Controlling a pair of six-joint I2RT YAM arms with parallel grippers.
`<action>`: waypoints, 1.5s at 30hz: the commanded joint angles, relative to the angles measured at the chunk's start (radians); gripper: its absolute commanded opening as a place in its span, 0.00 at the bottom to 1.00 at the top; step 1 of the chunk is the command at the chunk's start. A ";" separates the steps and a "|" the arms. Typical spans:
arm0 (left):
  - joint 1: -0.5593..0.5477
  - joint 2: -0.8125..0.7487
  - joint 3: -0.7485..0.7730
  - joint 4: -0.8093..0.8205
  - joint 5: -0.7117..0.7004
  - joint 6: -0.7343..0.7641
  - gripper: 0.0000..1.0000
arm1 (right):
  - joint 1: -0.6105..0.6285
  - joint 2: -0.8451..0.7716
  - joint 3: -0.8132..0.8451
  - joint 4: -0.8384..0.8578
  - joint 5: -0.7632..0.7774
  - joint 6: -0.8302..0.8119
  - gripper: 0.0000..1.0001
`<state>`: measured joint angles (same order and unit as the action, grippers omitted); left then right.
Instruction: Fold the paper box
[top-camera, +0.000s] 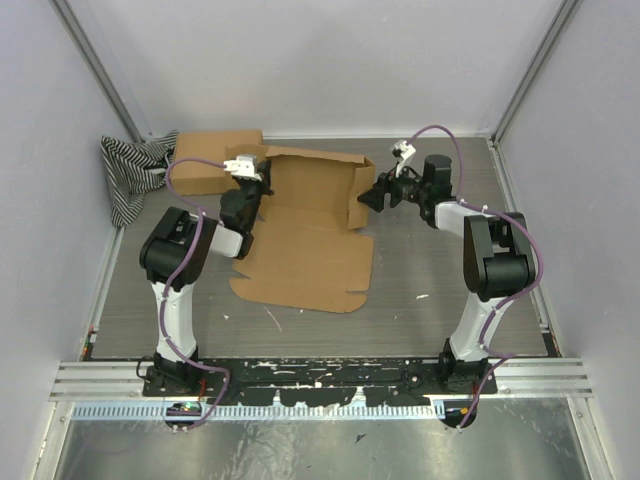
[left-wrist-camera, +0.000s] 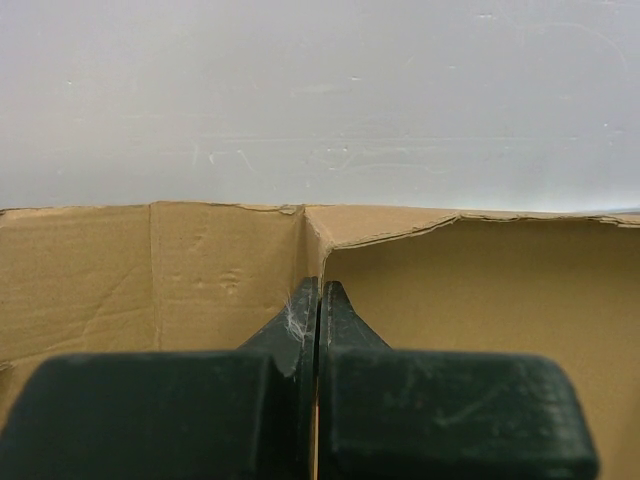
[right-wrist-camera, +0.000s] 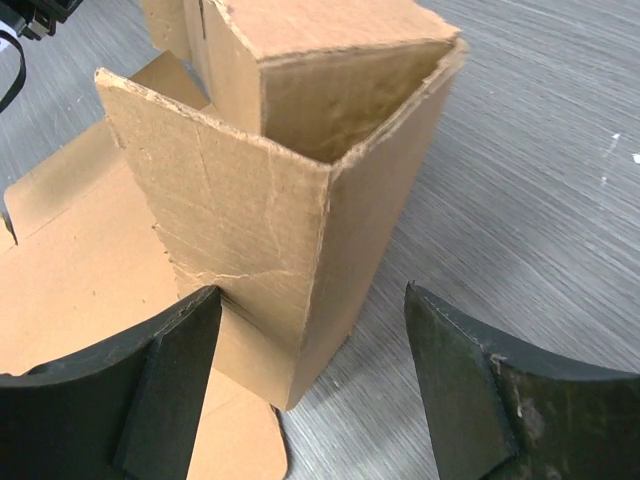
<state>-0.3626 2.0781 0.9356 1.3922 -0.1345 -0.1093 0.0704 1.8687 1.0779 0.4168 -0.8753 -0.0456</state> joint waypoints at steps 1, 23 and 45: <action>0.003 -0.049 -0.018 0.039 0.031 -0.007 0.00 | 0.047 -0.059 0.013 0.019 0.073 0.002 0.78; -0.021 -0.115 -0.132 0.039 0.087 0.067 0.00 | 0.114 -0.167 -0.023 -0.162 0.228 -0.056 0.78; -0.035 -0.161 -0.140 0.040 0.130 0.144 0.00 | 0.197 -0.233 -0.007 -0.272 0.483 -0.059 0.72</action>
<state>-0.3874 1.9602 0.8112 1.3911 -0.0181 0.0036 0.2256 1.6794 0.9817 0.2100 -0.5140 -0.0807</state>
